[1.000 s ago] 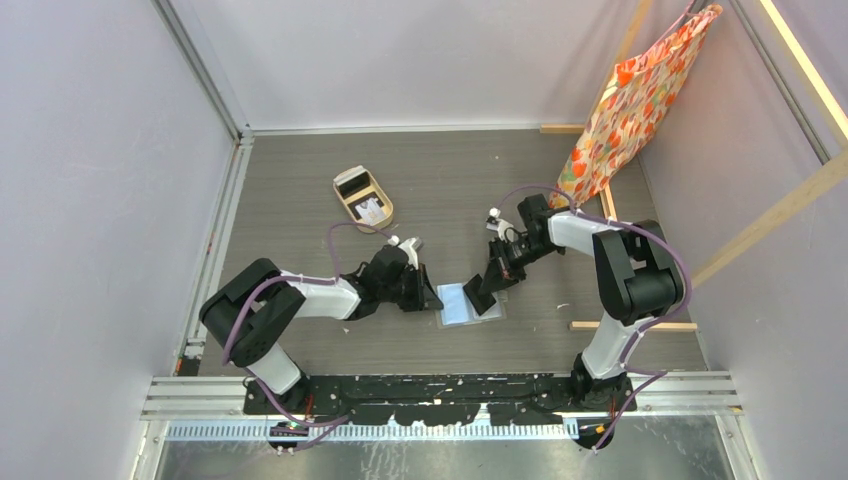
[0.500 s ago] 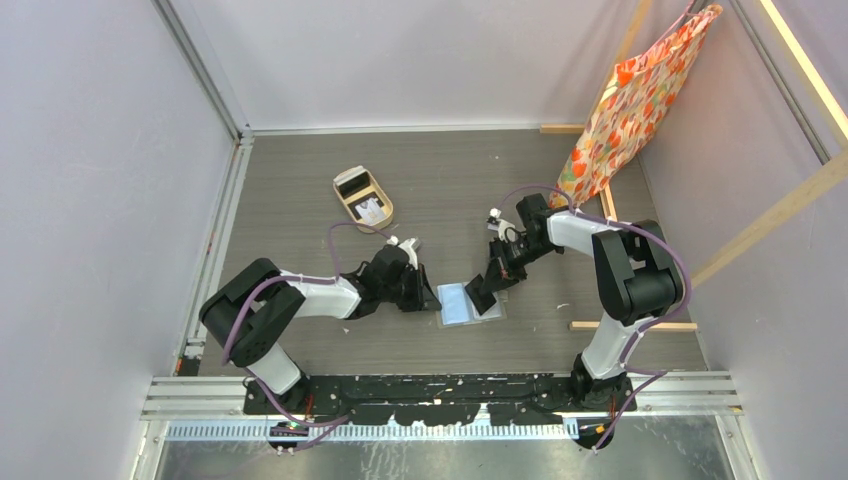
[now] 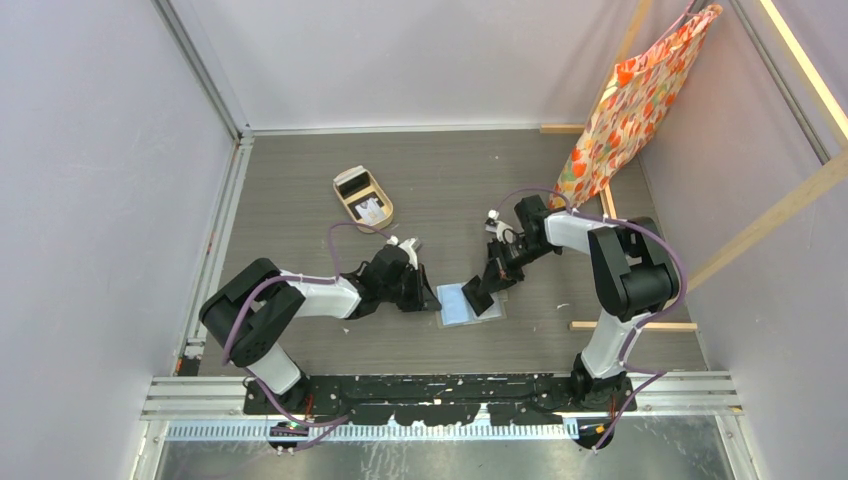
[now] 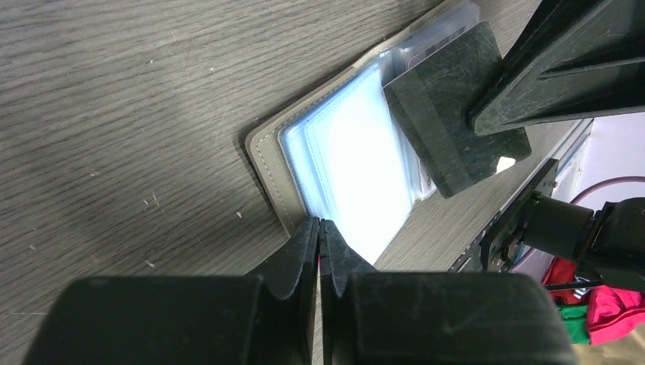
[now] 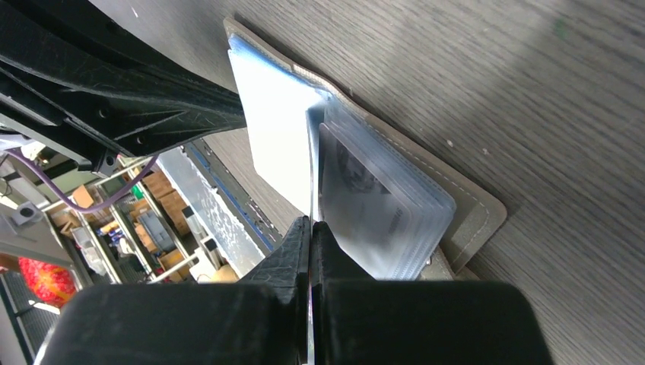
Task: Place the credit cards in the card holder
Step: Insert the credit card into the card holder.
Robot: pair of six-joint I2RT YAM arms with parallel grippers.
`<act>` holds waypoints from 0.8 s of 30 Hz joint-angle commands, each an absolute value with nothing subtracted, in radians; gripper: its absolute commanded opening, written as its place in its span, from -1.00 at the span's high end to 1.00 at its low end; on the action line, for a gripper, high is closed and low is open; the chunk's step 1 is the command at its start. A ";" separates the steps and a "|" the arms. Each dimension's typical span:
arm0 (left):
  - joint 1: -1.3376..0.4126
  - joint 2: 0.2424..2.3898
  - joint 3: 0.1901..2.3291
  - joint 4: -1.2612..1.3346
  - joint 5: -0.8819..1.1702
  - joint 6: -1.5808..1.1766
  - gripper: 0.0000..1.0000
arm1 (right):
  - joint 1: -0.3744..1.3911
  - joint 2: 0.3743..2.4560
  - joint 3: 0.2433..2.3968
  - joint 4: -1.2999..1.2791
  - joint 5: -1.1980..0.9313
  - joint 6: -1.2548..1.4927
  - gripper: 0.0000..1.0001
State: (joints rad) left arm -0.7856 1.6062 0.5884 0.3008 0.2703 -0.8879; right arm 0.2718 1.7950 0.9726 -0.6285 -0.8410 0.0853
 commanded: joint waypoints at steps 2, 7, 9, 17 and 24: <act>-0.788 1.596 0.593 0.299 0.262 -0.893 0.88 | 0.279 1.804 0.985 -0.611 -0.893 0.062 0.98; -0.788 1.590 0.589 0.304 0.267 -0.895 0.86 | 0.279 1.813 0.981 -0.607 -0.899 0.039 0.94; -0.788 1.578 0.585 0.306 0.264 -0.898 0.84 | 0.280 1.817 0.979 -0.605 -0.897 0.038 0.94; -0.787 1.484 0.543 0.353 0.266 -0.903 0.76 | 0.275 1.820 0.944 -0.535 -0.899 0.099 0.93; -0.787 1.412 0.496 0.429 0.262 -0.905 0.62 | 0.273 1.811 0.901 -0.435 -0.894 0.198 0.93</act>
State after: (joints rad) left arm -0.7853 1.4563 0.5159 0.3405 0.2699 -0.9081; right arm 0.2729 1.8175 0.9142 -0.5007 -0.8989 0.1360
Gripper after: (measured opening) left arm 0.180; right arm 0.036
